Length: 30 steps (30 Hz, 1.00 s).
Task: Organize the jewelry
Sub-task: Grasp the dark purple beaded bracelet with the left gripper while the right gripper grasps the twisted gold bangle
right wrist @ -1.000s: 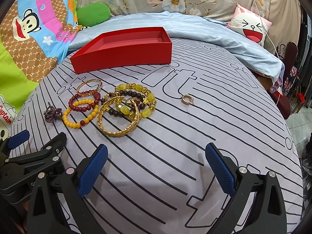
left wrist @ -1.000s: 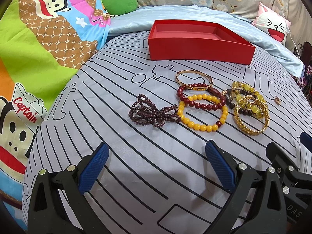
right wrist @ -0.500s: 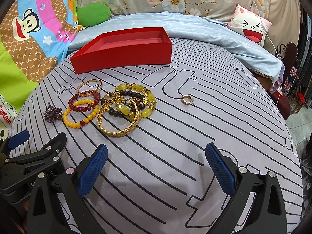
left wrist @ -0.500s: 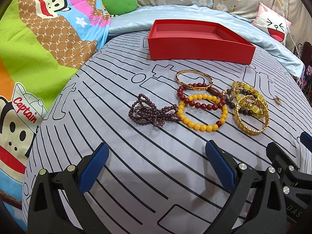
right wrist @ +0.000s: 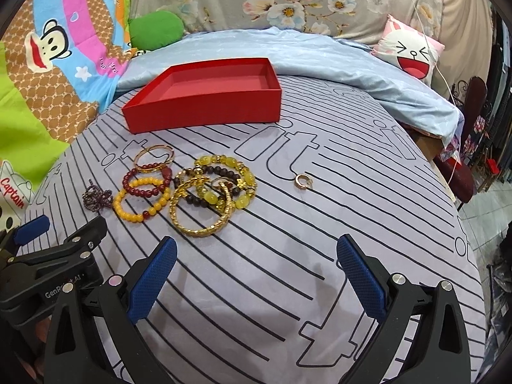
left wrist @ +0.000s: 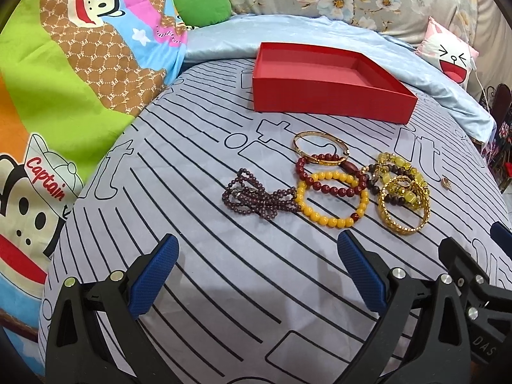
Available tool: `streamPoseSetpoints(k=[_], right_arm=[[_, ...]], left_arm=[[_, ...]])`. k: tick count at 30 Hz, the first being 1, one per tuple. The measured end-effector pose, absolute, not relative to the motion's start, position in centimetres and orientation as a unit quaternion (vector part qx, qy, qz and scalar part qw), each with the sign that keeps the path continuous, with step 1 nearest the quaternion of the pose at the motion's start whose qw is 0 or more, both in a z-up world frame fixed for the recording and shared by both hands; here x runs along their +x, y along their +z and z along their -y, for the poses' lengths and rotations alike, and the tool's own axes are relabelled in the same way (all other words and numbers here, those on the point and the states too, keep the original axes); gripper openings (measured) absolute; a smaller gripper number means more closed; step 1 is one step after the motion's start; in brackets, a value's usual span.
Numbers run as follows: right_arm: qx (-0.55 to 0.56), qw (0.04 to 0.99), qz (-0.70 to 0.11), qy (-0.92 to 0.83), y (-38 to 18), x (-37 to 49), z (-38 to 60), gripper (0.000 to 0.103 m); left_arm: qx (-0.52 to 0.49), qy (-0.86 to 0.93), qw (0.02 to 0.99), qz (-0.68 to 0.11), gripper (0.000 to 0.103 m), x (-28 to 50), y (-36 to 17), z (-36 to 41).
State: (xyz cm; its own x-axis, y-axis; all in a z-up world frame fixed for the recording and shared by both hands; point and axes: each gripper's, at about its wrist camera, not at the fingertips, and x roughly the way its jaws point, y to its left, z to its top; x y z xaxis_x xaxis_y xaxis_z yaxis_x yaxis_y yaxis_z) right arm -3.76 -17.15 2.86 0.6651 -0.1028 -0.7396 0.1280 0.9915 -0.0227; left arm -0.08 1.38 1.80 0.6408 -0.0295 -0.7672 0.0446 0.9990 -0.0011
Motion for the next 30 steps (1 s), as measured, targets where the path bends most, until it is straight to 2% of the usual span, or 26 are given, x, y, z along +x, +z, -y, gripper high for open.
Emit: streamPoseSetpoints(k=[22, 30], right_arm=[[0.022, 0.904, -0.425, -0.032, 2.0, -2.0, 16.4, 0.096], [0.015, 0.898, -0.439, -0.006, 1.3, 0.0, 14.9, 0.078]], left_arm=[[-0.028, -0.001, 0.898, -0.44, 0.095, 1.9, 1.1, -4.9], [-0.033, 0.008, 0.897, -0.441, 0.095, 2.2, 1.1, -5.9]])
